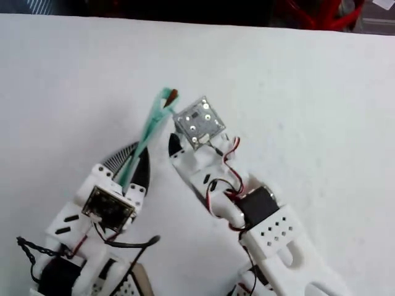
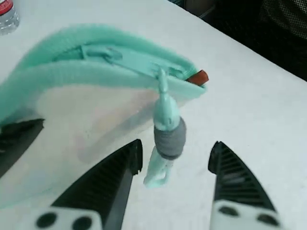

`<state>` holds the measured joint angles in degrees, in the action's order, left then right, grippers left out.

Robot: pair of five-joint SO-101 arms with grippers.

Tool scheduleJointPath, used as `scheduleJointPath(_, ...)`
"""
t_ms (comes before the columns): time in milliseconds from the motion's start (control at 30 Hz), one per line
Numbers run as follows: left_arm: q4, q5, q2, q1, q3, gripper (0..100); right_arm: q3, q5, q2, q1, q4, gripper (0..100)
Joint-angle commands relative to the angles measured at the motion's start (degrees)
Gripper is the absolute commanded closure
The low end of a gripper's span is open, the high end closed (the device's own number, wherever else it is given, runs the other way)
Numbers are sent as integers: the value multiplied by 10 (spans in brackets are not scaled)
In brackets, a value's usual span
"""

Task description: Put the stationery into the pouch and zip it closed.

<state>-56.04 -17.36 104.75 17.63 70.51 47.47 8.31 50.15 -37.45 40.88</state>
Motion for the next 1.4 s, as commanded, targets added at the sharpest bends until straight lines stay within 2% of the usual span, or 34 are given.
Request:
scheduleJointPath(0, -4, 4, -1, -1, -2, 976, -4, -23, 12, -4, -22, 772)
scheduleJointPath(167, -4, 4, -1, 0, -2, 976, -1, -41, 50, -1, -31, 772)
scheduleJointPath(300, -4, 4, -1, 0, -2, 976, 40, -39, 44, -5, -115, 776)
scheduleJointPath(367, -4, 4, -1, 0, -2, 976, 54, -39, 37, -7, -137, 823)
scheduleJointPath(533, -5, 4, -1, 0, -2, 976, 56, -38, 45, -6, -138, 978)
scheduleJointPath(767, -5, 4, -1, 0, -2, 976, 72, -38, 105, -6, -135, 980)
scheduleJointPath(933, 0, 4, -1, 0, -8, 971, 72, -37, 192, -7, -82, 981)
scheduleJointPath(1033, 0, 24, -1, 0, -25, 899, 72, -5, 230, -10, -58, 981)
scheduleJointPath(1167, 0, 111, -2, 4, -36, 670, 71, 11, 245, -37, -29, 981)
scheduleJointPath(1233, -4, 118, -2, 23, -42, 662, 70, 11, 250, -50, -21, 981)
scheduleJointPath(1367, -4, 69, -2, 63, -56, 716, 37, 46, 250, -67, 15, 981)
